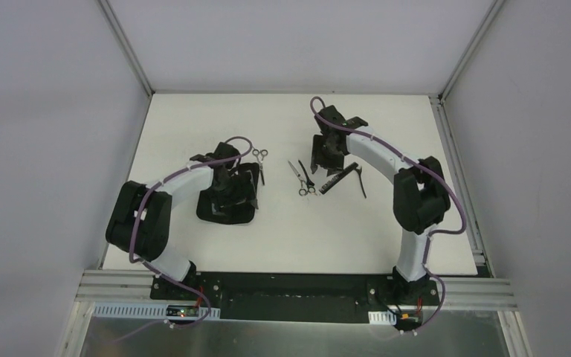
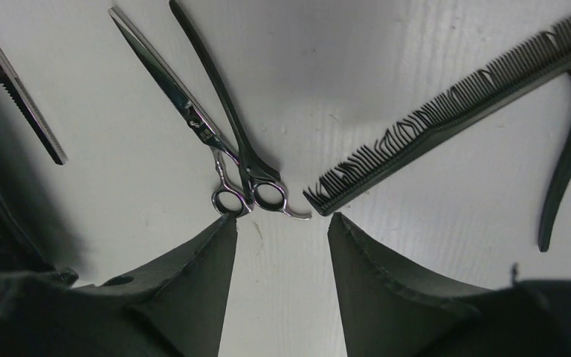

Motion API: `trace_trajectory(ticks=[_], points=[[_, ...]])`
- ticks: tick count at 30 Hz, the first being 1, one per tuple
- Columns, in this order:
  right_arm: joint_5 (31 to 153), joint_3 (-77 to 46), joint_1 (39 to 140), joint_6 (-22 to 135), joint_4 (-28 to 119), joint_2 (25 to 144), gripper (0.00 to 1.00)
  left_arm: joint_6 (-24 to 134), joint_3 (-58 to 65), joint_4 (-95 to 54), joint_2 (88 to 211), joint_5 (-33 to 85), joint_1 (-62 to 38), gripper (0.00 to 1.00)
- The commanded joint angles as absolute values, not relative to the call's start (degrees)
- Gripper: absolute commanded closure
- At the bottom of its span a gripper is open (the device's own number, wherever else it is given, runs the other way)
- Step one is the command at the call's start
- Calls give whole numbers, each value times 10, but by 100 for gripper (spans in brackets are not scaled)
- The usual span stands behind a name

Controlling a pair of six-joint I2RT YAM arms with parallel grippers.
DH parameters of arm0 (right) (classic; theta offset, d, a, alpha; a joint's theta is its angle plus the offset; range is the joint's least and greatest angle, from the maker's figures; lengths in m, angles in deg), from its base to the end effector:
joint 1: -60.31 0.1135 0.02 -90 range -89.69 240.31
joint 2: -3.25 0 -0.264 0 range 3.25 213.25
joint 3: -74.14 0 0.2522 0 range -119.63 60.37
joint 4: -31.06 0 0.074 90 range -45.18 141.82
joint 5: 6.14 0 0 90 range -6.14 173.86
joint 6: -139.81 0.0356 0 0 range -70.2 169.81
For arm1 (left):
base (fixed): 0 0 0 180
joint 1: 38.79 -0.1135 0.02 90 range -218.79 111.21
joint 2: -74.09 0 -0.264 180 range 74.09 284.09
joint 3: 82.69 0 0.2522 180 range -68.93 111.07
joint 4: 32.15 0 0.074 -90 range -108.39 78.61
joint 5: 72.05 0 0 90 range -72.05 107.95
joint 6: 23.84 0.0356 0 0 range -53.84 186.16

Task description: Sort the hair-cutting tools

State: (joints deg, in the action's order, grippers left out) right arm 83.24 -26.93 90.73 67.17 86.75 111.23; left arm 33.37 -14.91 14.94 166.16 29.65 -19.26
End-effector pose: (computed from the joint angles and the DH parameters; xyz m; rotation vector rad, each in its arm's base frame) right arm 0.3471 0.2034 0.2370 -0.3023 2.6718 0.2522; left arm 0.2748 -0.1051 0.1704 -0.2866 2.8880 -0.4766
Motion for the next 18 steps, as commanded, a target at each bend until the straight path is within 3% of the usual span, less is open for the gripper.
trace_trajectory(ticks=[1, 9, 18], points=[[818, -334, 924, 648, 890, 1165, 48, 290, -241, 271, 1640, 348, -157, 5], [843, -361, 936, 641, 888, 1235, 52, 243, -248, 274, 1596, 363, -52, 4], [842, -335, 937, 631, 873, 1254, 61, 220, -198, 276, 1514, 327, -43, 3]])
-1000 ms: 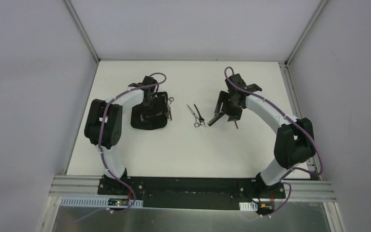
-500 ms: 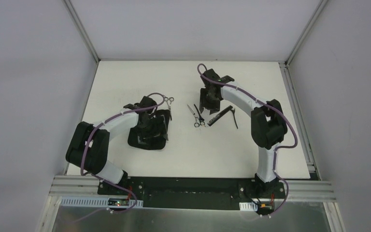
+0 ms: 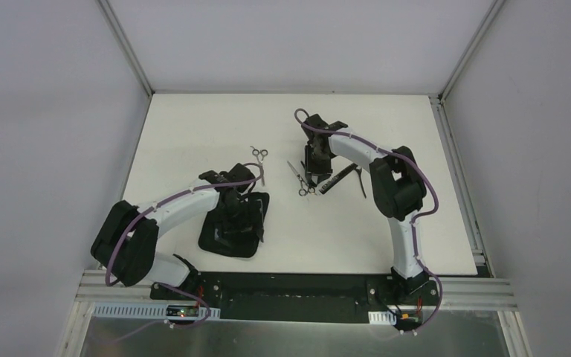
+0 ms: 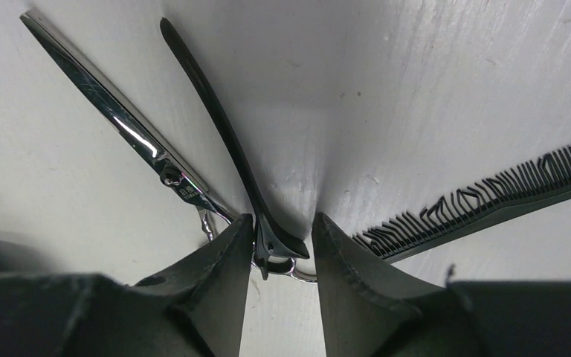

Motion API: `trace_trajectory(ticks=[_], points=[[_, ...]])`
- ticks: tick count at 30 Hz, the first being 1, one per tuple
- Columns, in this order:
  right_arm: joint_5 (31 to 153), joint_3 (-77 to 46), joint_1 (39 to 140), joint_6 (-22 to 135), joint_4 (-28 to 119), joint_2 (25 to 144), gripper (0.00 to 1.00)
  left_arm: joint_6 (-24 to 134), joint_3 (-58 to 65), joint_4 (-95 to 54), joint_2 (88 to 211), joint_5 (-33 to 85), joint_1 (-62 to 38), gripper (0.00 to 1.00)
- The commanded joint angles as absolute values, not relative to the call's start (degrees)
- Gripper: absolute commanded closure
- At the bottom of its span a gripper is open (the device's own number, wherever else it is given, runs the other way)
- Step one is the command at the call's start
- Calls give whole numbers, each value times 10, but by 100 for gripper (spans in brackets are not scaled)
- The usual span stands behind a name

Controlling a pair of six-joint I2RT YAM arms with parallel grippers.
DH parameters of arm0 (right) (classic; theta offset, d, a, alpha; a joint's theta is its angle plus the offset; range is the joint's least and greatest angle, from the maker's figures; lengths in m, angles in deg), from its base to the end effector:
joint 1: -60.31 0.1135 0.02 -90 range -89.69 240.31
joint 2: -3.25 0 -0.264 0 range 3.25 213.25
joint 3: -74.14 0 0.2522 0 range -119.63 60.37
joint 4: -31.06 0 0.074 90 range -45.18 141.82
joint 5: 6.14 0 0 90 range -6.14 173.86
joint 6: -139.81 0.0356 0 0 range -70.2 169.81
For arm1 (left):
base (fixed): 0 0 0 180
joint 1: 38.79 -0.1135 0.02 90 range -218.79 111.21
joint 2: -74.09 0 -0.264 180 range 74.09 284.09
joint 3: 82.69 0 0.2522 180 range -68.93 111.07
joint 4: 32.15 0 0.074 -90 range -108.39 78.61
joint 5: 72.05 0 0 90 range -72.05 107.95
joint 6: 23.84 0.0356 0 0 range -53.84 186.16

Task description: Sort the hair-cutting tools

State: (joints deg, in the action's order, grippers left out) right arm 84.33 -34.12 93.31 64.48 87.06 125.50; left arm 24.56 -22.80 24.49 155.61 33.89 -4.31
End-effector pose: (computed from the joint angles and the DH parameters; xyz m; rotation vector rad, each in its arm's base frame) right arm 0.3715 0.2416 0.1728 -0.4508 2.7815 0.2115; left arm 0.1903 -0.1425 0.1757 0.1473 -3.0814 0.5354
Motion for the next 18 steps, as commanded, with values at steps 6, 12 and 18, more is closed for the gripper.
trace_trajectory(ticks=[6, 12, 18], points=[[842, -322, 937, 622, 864, 1238, 77, 224, -152, 275, 1492, 295, -43, 3], [824, -303, 942, 617, 862, 1178, 87, 241, -105, 274, 1510, 279, -44, 3], [833, -268, 967, 615, 856, 1098, 87, 249, -50, 240, 1502, 256, -59, 4]])
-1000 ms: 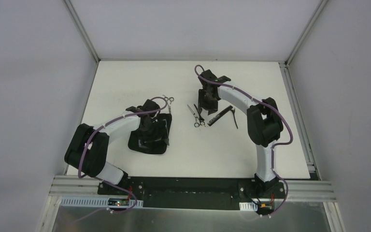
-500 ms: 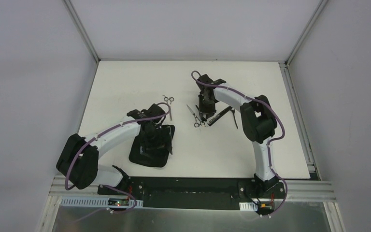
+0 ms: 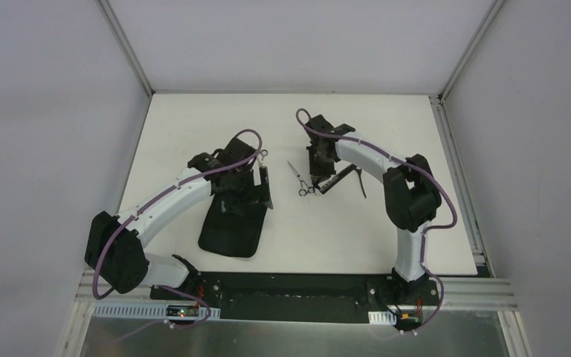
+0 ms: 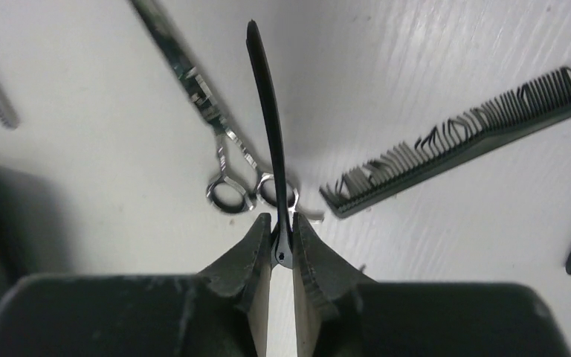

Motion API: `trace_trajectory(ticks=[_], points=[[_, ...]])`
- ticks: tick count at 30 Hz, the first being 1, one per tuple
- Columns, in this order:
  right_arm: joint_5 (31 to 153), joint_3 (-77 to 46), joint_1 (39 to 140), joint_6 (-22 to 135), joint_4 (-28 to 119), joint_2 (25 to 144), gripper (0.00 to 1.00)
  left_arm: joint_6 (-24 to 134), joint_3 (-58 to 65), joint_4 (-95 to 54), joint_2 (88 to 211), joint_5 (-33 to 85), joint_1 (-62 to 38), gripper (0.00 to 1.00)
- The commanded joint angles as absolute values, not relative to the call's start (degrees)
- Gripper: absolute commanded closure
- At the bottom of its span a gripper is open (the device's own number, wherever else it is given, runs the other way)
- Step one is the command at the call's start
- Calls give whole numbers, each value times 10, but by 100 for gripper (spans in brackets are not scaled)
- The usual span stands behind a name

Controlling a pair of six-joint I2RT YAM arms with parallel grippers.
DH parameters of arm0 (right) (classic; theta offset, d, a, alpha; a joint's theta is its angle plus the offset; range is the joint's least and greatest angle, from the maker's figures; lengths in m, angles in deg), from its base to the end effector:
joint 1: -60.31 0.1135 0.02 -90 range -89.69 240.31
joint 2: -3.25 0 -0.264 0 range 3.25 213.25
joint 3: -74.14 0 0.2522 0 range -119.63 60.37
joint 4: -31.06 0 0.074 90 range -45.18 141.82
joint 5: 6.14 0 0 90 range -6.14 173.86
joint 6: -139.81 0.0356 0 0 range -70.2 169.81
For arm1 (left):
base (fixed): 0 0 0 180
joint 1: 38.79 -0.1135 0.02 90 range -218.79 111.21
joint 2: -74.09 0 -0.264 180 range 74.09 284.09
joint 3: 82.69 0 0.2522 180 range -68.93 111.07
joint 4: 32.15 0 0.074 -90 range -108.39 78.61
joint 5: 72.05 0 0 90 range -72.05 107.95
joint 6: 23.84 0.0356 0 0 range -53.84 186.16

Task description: Sort the hair-cutting tools

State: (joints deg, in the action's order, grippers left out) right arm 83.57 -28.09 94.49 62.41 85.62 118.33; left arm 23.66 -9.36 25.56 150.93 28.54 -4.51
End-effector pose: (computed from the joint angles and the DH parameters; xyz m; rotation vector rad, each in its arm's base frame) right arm 0.3475 0.2357 0.1953 -0.5172 2.7212 0.2132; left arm 0.2145 -0.1542 0.2596 -0.1337 2.7866 -0.6470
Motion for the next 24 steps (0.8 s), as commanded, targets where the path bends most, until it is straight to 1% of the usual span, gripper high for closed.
trace_trajectory(ticks=[1, 7, 11, 15, 20, 24], points=[[833, -261, 973, 618, 854, 1081, 87, 249, -43, 228, 1500, 257, -64, 4], [862, -220, 1003, 635, 823, 1011, 87, 238, -13, 152, 1511, 294, -94, 5], [865, -190, 1031, 635, 784, 965, 86, 187, -21, 89, 1523, 330, -117, 6], [863, -170, 1057, 638, 751, 934, 86, 157, -8, 41, 1549, 360, -121, 11], [867, -157, 1076, 640, 718, 911, 85, 143, 22, 15, 1596, 406, -120, 15], [857, -157, 1087, 641, 706, 906, 85, 131, 23, -7, 1613, 420, -119, 23]])
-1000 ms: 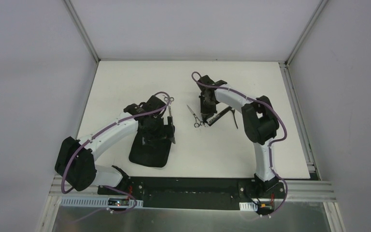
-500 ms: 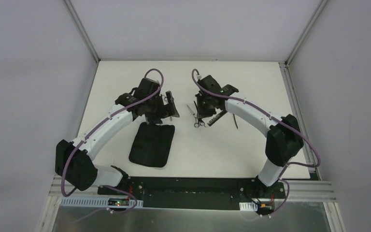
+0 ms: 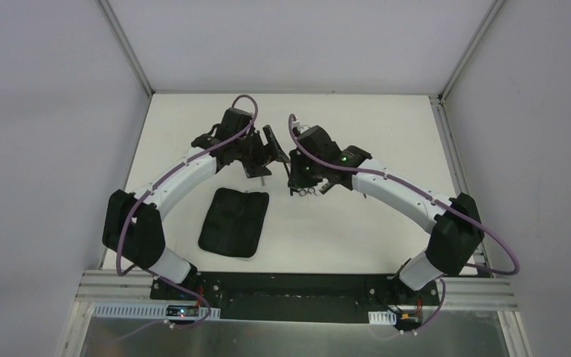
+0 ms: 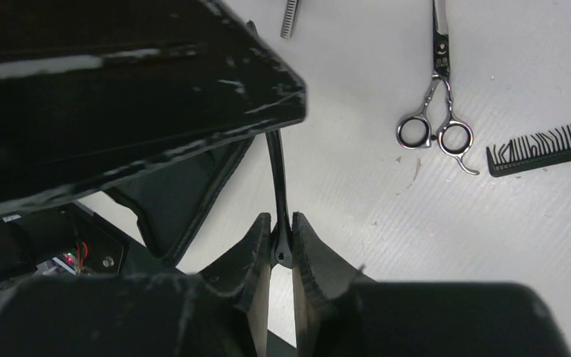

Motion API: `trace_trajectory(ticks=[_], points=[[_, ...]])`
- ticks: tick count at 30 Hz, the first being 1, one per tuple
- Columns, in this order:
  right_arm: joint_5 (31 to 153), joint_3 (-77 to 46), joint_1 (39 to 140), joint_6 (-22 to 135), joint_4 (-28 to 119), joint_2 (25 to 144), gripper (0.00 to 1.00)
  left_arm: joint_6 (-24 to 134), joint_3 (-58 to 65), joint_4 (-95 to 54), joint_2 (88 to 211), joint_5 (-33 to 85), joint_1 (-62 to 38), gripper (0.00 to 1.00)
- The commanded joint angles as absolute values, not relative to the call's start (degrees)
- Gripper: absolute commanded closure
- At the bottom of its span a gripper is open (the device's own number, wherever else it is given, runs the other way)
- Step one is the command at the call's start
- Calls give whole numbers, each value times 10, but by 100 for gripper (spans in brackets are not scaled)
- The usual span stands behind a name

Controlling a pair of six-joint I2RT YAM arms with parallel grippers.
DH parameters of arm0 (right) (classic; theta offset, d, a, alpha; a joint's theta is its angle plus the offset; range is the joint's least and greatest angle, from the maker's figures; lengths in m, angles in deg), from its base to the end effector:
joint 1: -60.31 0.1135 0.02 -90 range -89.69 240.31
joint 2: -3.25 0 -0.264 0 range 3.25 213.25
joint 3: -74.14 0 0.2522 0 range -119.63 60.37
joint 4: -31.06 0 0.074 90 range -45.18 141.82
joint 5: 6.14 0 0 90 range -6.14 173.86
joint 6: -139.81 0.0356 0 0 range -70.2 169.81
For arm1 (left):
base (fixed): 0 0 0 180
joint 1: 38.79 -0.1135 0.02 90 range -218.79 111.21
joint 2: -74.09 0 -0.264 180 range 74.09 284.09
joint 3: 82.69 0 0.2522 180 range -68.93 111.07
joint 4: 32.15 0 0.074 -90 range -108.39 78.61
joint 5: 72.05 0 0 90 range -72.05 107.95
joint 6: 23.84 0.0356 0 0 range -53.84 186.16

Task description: Sort the hair-cutting tools

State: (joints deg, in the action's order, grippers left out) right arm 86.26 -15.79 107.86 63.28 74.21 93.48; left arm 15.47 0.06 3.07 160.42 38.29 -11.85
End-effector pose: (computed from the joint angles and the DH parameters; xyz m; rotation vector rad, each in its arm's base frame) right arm 0.2370 0.2613 0.3008 -0.7244 2.2897 0.5678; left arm 0.2962 -0.1644 0.2939 -0.2969 2.4311 -1.0739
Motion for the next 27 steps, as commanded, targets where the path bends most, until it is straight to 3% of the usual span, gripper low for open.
trace_trajectory(ticks=[1, 3, 5, 7, 10, 18, 27], points=[[855, -157, 1089, 641, 705, 906, 85, 128, 23, -11, 1616, 422, -118, 25], [853, -157, 1091, 642, 702, 907, 85, 124, 22, -20, 1623, 431, -115, 31], [848, -157, 1092, 643, 699, 908, 85, 117, 21, -30, 1627, 439, -113, 45], [843, -157, 1094, 645, 697, 907, 85, 113, 17, -38, 1628, 446, -112, 72], [842, -158, 1094, 647, 695, 903, 83, 109, 14, -48, 1625, 453, -111, 98], [852, -114, 1095, 613, 658, 837, 41, 114, -15, -64, 1607, 500, -145, 100], [950, 78, 1094, 384, 479, 699, 38, 124, -42, -61, 1567, 591, -180, 100]])
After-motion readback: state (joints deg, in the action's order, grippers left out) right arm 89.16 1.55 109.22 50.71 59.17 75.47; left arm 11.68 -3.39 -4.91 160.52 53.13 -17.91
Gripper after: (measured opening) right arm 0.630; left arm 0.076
